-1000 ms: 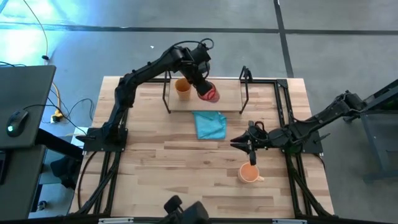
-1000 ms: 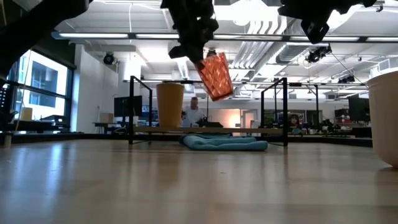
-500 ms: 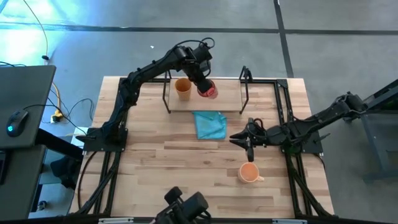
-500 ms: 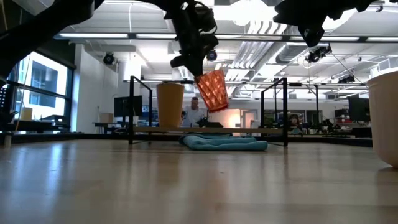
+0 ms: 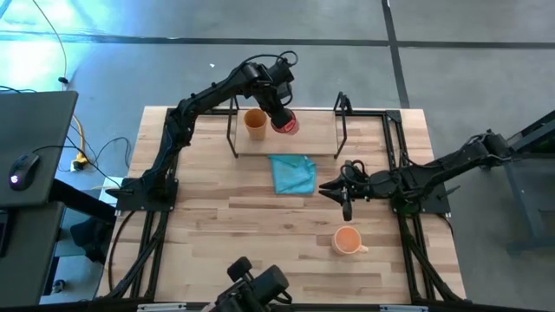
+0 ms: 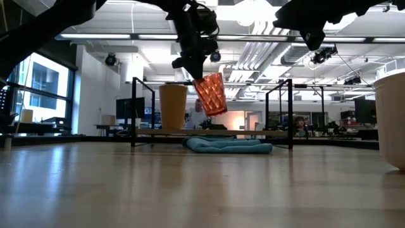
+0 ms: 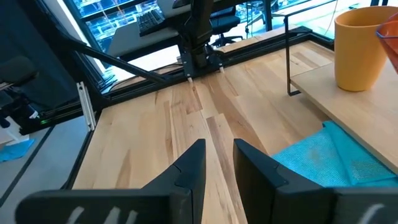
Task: Stack small to large cups/mugs on shelf
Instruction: Put the orange cup on the shelf
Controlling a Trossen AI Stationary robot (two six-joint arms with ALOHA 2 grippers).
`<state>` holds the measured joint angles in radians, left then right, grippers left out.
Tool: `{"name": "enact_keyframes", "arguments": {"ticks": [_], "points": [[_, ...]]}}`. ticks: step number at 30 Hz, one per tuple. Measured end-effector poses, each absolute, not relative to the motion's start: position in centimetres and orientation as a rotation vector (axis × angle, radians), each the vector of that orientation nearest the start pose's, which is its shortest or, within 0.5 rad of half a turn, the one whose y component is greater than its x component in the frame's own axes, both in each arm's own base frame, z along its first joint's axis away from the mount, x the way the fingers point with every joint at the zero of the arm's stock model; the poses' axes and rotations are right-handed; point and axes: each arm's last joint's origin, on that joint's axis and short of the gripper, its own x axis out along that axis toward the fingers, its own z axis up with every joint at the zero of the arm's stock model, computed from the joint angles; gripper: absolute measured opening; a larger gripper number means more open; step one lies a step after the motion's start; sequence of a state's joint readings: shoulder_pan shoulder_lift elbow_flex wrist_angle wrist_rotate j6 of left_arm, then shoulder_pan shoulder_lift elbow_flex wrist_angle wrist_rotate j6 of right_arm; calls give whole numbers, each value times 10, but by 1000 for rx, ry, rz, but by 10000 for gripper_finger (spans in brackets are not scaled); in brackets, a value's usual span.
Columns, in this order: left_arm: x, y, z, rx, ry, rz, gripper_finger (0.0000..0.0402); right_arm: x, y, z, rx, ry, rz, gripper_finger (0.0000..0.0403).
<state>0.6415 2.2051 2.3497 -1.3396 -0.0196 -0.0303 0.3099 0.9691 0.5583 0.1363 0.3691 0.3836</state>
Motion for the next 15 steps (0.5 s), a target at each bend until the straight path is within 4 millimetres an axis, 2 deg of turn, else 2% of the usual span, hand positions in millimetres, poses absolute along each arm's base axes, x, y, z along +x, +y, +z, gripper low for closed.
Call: {"name": "enact_keyframes", "arguments": {"ticks": [15], "points": [[364,259,321,-223,1189,462,0,204,54,253,279,245,-109,71]]}}
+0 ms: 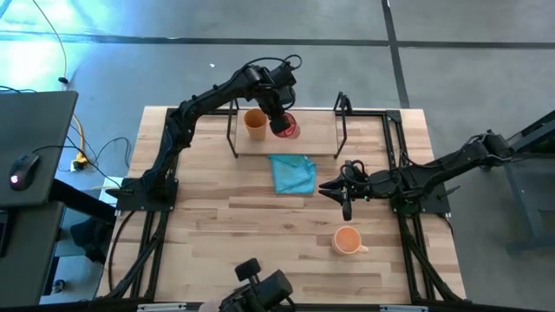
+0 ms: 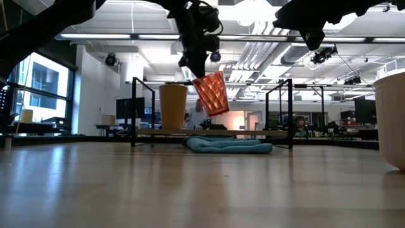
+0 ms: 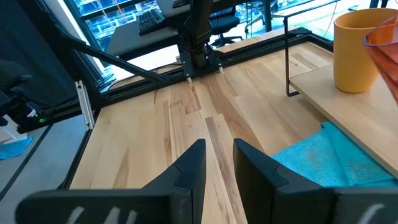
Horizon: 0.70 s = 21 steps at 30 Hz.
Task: Stack small to large cups/mugs on shelf
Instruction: Put the orange cup on the shelf
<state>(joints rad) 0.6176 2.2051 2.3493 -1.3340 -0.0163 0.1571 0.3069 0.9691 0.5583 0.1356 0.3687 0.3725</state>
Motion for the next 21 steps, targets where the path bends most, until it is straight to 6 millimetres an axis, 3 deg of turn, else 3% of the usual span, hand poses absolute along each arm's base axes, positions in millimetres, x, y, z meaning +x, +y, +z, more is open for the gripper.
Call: {"name": "enact_keyframes", "arguments": {"ticks": [11,21], "points": [[364,260,320,-156,1215,486,0,204,54,253,291,241,-113,71],[372,266,298,-168,1268,476,0,204,54,253,302,240,-115,71]]}}
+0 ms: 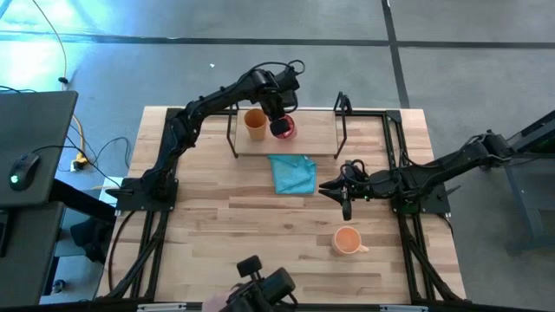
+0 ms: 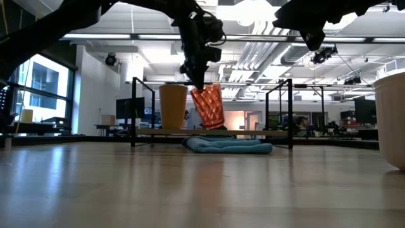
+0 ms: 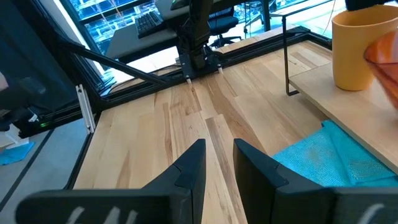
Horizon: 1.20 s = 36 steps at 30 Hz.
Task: Stack small to large cups/mugs on shelf
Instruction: Put the orange cup on the shelf
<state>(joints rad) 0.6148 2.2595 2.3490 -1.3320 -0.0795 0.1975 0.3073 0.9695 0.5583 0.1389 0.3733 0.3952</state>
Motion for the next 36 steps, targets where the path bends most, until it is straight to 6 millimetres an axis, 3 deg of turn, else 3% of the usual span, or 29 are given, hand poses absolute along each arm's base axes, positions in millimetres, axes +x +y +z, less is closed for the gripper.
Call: {"name": "enact_keyframes", "arguments": {"ticks": [36], "points": [[365,272,293,-207,1302,469,1,204,53,252,288,246,-118,71]]}}
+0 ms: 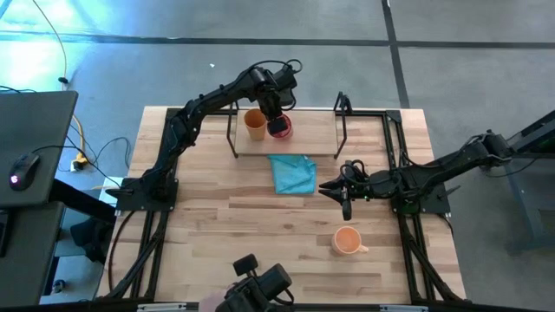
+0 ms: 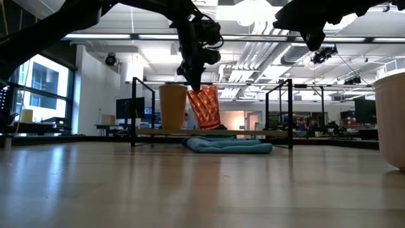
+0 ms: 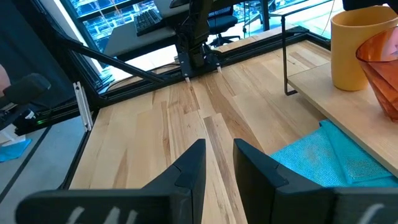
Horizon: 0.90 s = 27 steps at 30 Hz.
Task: Stack small to large cups/mugs on shelf
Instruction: Put the orange cup on the shelf
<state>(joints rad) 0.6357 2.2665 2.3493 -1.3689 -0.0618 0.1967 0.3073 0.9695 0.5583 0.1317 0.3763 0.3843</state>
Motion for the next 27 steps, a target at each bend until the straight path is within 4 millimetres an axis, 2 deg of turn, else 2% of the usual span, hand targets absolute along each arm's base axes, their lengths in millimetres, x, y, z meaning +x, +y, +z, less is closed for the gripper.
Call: {"name": "enact_keyframes", "arguments": {"ticks": [27], "points": [[369,274,295,-202,1262,483,1,204,53,252,288,247,-118,71]]}}
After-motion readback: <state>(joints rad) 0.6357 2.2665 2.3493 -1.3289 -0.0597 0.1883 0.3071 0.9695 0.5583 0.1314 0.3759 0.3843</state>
